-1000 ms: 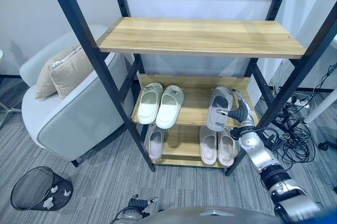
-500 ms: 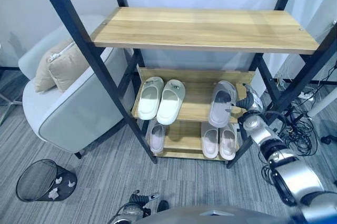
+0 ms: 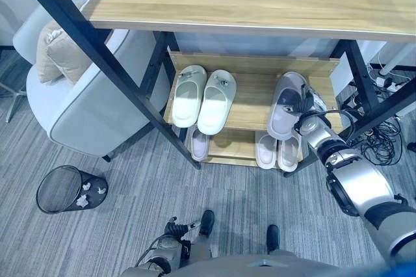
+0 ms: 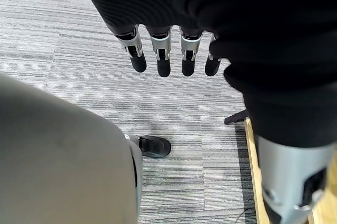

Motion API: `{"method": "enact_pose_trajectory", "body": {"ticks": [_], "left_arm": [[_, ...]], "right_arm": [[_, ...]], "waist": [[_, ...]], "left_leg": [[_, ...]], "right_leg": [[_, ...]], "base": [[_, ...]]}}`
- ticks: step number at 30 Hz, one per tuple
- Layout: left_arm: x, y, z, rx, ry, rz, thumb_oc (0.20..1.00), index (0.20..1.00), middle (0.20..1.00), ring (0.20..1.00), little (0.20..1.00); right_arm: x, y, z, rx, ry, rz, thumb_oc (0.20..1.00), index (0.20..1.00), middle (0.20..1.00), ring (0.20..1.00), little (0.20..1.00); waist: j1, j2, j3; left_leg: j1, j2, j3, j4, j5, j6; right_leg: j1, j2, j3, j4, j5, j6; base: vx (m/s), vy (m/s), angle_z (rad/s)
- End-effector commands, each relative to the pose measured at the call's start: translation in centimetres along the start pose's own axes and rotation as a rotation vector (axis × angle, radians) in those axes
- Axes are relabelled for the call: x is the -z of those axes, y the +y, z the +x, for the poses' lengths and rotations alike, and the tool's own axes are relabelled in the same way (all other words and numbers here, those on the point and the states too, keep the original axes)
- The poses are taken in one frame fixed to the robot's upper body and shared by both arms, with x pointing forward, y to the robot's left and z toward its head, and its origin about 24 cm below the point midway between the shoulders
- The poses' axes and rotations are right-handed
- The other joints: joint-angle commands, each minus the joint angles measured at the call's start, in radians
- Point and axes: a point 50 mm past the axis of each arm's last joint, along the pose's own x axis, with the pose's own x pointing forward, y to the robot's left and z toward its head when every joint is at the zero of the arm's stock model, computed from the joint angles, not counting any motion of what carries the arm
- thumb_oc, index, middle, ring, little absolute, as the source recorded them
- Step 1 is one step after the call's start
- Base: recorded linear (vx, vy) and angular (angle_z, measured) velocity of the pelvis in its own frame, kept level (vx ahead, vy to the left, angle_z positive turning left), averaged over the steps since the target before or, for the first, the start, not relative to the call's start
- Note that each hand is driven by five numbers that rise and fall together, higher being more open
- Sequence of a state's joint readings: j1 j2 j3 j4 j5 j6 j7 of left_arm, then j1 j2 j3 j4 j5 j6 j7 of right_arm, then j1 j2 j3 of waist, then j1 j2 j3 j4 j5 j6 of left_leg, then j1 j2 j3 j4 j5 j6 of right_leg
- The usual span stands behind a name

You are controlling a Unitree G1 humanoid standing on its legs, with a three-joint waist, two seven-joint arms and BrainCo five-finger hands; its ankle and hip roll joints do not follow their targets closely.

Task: Arrange the slippers neatly on the shoe rack.

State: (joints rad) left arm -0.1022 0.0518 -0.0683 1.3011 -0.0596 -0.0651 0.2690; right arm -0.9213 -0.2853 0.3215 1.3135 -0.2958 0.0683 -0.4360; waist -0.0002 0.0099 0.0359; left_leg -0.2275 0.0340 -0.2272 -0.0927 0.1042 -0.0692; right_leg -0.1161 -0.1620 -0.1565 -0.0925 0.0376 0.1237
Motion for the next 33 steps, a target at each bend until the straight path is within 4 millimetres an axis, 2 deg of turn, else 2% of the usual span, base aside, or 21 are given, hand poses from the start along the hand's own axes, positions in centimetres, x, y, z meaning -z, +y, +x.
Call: {"method": "enact_pose_trajectory", "body": {"ticks": [1, 6, 10, 16, 18, 21, 24, 25, 27, 28, 31, 33], "left_arm": [[0.3, -1.7, -0.4, 0.024, 0.048, -0.003, 1.000, 1.000, 1.000, 1.000, 1.000], [0.1, -1.7, -0.3, 0.025, 0.050, -0.009, 1.000, 1.000, 1.000, 1.000, 1.000], [0.1, -1.6, -0.2, 0.026, 0.057, -0.002, 1.000, 1.000, 1.000, 1.000, 1.000], [2.0, -0.5, -0.3, -0.004, 0.108, 0.044, 1.000, 1.000, 1.000, 1.000, 1.000], [2.7, 0.0, -0.4, -0.015, 0.132, 0.036, 1.000, 1.000, 1.000, 1.000, 1.000], [4.0, 0.9, -0.5, -0.041, 0.166, 0.039, 1.000, 1.000, 1.000, 1.000, 1.000], [4.9, 1.7, -0.6, -0.066, 0.190, 0.032, 1.000, 1.000, 1.000, 1.000, 1.000], [5.6, 2.3, -0.7, -0.086, 0.209, 0.026, 1.000, 1.000, 1.000, 1.000, 1.000], [6.3, 2.8, -0.9, -0.103, 0.231, 0.014, 1.000, 1.000, 1.000, 1.000, 1.000], [7.5, 3.4, -1.2, -0.133, 0.270, -0.017, 1.000, 1.000, 1.000, 1.000, 1.000], [8.7, 4.1, -1.6, -0.166, 0.300, -0.040, 1.000, 1.000, 1.000, 1.000, 1.000], [9.4, 5.1, -1.8, -0.211, 0.318, -0.067, 1.000, 1.000, 1.000, 1.000, 1.000]], "right_arm": [[-0.8, -1.3, 0.7, 0.019, 0.019, 0.009, 0.200, 0.200, 0.200, 0.200, 0.200], [-0.6, -0.8, 0.3, 0.052, -0.020, 0.036, 0.200, 0.200, 0.200, 0.200, 0.200], [0.4, -0.5, -0.3, 0.097, -0.046, 0.068, 0.200, 0.200, 0.200, 0.200, 0.200], [0.3, 0.2, -2.2, 0.096, -0.203, 0.198, 0.200, 0.200, 0.200, 0.200, 0.200], [0.6, 1.0, -3.8, 0.063, -0.271, 0.237, 0.200, 0.200, 0.200, 0.200, 0.200], [2.2, 2.4, -6.5, 0.004, -0.307, 0.310, 0.200, 0.200, 0.200, 0.200, 0.200], [2.7, 3.0, -8.1, -0.063, -0.341, 0.350, 0.200, 0.200, 0.200, 0.200, 0.200], [2.8, 3.6, -9.3, -0.132, -0.369, 0.373, 0.200, 0.200, 0.200, 0.200, 0.200], [3.4, 4.2, -10.3, -0.186, -0.371, 0.379, 0.200, 0.200, 0.200, 0.200, 0.200], [4.1, 4.6, -11.3, -0.228, -0.363, 0.388, 0.200, 0.200, 0.200, 0.200, 0.200], [5.1, 4.8, -12.5, -0.265, -0.345, 0.410, 0.200, 0.200, 0.200, 0.200, 0.200], [5.9, 4.7, -13.5, -0.297, -0.335, 0.424, 0.200, 0.200, 0.200, 0.200, 0.200]], "waist": [[0.011, -0.008, 0.025], [0.004, -0.003, 0.019], [-0.004, 0.001, 0.006], [-0.014, -0.003, -0.031], [-0.018, -0.007, -0.052], [-0.023, -0.013, -0.089], [-0.026, -0.016, -0.117], [-0.026, -0.017, -0.132], [-0.025, -0.017, -0.145], [-0.022, -0.016, -0.152], [-0.020, -0.014, -0.163], [-0.020, -0.009, -0.167]], "left_leg": [[0.044, -0.051, 0.041, 0.005, -0.030, 0.079], [0.057, -0.050, 0.053, 0.005, -0.038, 0.079], [0.074, -0.047, 0.060, 0.005, -0.049, 0.081], [0.113, -0.037, 0.078, 0.005, -0.067, 0.082], [0.137, -0.032, 0.081, 0.005, -0.076, 0.081], [0.183, -0.019, 0.083, 0.005, -0.096, 0.077], [0.212, -0.012, 0.088, 0.005, -0.108, 0.075], [0.227, -0.005, 0.095, 0.005, -0.112, 0.071], [0.239, 0.000, 0.096, 0.005, -0.116, 0.070], [0.251, 0.008, 0.096, 0.005, -0.116, 0.065], [0.275, 0.019, 0.093, 0.005, -0.124, 0.058], [0.310, 0.034, 0.093, 0.005, -0.130, 0.052]], "right_leg": [[0.024, -0.031, -0.062, 0.005, 0.006, 0.048], [0.029, -0.033, -0.053, 0.005, 0.005, 0.049], [0.038, -0.034, -0.048, 0.005, 0.003, 0.050], [0.061, -0.031, -0.034, 0.005, 0.002, 0.047], [0.081, -0.026, -0.030, 0.005, -0.005, 0.042], [0.117, -0.016, -0.025, 0.005, -0.019, 0.033], [0.134, -0.008, -0.015, 0.005, -0.023, 0.027], [0.140, -0.003, -0.008, 0.005, -0.024, 0.024], [0.147, 0.003, -0.001, 0.005, -0.029, 0.018], [0.157, 0.010, 0.006, 0.005, -0.035, 0.011], [0.182, 0.025, 0.016, 0.005, -0.052, -0.005], [0.202, 0.038, 0.025, 0.033, -0.078, -0.028]], "base": [[0.00, 0.000, 0.00], [0.00, 0.000, 0.00], [0.01, -0.007, -0.03], [0.02, -0.016, -0.05], [0.04, -0.048, -0.07], [0.05, -0.058, -0.03], [0.02, -0.061, -0.12], [-0.03, -0.086, -0.23], [-0.03, -0.095, -0.18], [-0.02, -0.100, -0.12], [0.00, -0.100, 0.00], [0.06, -0.102, -0.06]]}}
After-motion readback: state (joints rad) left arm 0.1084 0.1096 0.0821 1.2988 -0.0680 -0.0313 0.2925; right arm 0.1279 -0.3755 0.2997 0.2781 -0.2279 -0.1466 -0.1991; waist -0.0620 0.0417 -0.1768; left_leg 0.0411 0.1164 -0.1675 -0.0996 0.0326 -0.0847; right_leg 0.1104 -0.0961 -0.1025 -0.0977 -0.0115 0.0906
